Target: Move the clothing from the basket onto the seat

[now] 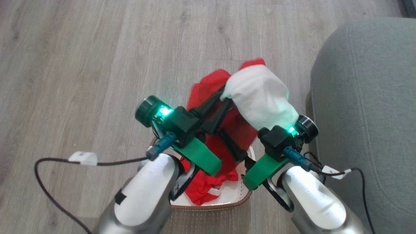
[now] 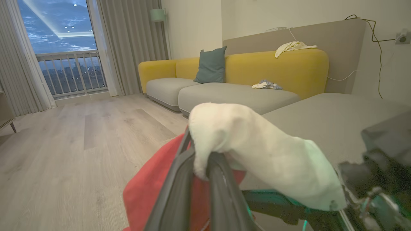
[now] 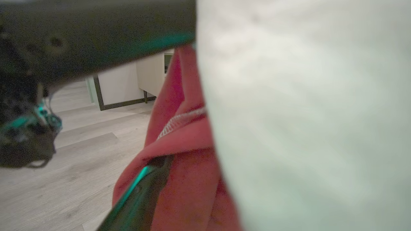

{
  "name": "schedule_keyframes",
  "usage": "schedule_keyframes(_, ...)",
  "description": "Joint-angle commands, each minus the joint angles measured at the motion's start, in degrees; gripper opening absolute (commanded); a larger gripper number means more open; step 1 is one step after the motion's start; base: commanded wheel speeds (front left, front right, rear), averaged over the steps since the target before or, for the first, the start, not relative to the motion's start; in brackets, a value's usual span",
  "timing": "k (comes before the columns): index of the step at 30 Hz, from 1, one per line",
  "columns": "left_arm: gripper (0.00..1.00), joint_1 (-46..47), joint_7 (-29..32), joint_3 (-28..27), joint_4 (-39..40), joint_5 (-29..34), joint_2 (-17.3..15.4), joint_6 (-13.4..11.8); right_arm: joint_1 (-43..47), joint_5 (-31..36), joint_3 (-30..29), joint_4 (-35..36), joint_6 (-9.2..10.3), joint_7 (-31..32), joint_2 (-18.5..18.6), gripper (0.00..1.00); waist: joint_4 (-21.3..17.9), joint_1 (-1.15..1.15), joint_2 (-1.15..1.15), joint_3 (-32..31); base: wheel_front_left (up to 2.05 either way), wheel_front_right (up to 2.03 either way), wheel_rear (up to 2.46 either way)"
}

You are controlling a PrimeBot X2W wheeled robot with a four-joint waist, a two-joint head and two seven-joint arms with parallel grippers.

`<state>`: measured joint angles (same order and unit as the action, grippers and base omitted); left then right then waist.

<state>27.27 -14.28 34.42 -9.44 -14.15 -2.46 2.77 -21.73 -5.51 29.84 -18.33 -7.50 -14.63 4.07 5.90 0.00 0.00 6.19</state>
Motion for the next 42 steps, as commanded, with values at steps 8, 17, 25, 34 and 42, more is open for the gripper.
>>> schedule_keyframes(8, 0.0, 3.3, -0.7, 1.8, 0.7, -1.6, -0.4, 0.0, -4.2, -1.1, 0.6, -1.3, 0.01, -0.4, -1.2, 0.0, 1.7, 0.0, 0.0, -0.3, 0.0, 0.0, 0.0)
schedule_keyframes(17, 0.0, 3.5, -0.7, -0.8, -0.5, -1.5, -0.4, -1.3, -3.8, -3.4, -2.2, -1.8, 0.01, -0.4, -1.2, 0.0, 2.1, 0.0, 0.0, -0.1, 0.0, 0.0, 0.0)
schedule_keyframes(25, 0.0, 2.6, -0.7, -4.6, -1.3, -0.2, -0.5, 0.0, -2.6, -6.6, -8.0, 0.3, 0.01, -0.4, -1.2, 0.0, 1.6, 0.0, 0.0, 0.3, 0.0, 0.0, 0.0)
schedule_keyframes(34, 0.0, -0.3, -0.7, -5.9, -4.2, 1.7, -1.2, 2.5, -2.1, -8.4, -14.2, 4.0, 0.01, -0.4, -1.2, 0.0, 2.1, 0.0, 0.0, 0.4, 0.0, 0.0, 0.0)
schedule_keyframes(42, 0.28, -1.7, -0.7, -3.2, -5.7, 4.3, -1.7, 4.2, -2.1, -9.3, -14.3, 5.5, 0.01, -0.4, -1.2, 0.0, 2.8, 0.0, 0.0, 0.5, 0.0, 0.0, 0.0)
